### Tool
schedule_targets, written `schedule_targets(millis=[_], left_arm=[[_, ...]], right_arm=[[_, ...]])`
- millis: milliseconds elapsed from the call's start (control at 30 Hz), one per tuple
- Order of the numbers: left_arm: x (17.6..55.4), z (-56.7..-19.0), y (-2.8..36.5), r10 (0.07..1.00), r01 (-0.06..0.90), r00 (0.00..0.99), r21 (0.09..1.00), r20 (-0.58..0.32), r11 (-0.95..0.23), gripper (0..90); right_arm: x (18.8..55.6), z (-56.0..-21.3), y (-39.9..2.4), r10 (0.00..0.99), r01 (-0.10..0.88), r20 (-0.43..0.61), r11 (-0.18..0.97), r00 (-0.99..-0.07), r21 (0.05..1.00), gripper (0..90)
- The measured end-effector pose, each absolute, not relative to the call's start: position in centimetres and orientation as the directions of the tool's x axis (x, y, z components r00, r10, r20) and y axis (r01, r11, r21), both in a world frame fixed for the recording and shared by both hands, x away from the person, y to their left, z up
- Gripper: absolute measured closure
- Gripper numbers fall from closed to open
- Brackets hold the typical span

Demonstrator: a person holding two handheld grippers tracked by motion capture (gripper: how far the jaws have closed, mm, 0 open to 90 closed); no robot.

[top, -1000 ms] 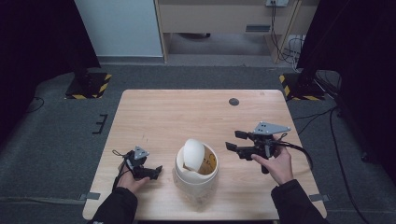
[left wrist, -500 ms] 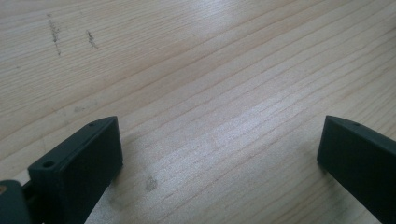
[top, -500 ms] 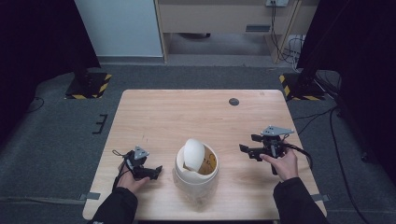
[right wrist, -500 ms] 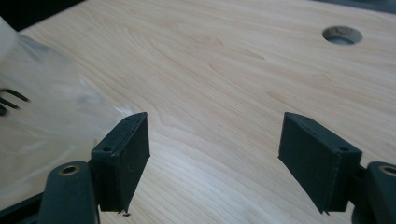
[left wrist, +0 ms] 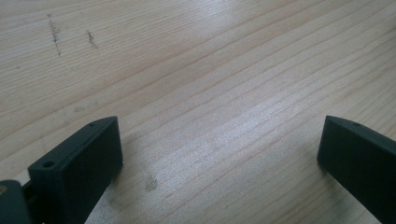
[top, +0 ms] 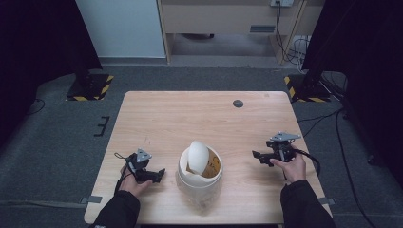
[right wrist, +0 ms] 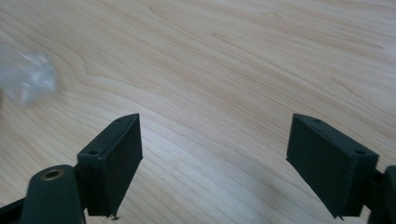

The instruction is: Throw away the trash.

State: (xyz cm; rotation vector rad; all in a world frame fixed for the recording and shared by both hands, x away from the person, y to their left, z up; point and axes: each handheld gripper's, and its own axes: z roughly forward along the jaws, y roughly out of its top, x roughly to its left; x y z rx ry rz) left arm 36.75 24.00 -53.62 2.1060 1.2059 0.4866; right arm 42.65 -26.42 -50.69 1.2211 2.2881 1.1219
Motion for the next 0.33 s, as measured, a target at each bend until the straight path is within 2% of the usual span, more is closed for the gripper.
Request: schedule_targets(millis=[133,333], left_arm=[[36.7,-53.6,24.0,0.862,0.619,0.507,0.697,-0.002,-0.362,0.0],[36.7,-53.6,24.0,0.864,0.62,0.503,0.697,-0.003,-0.359,0.0]], right_arm=[[42.8,-51.0,-27.2,0.826,0.564,0.05,0.337,-0.561,0.754,14.9],[42.9,-51.6,-28.4,0.854,0.588,0.054,0.309,-0.517,0.747,13.9]])
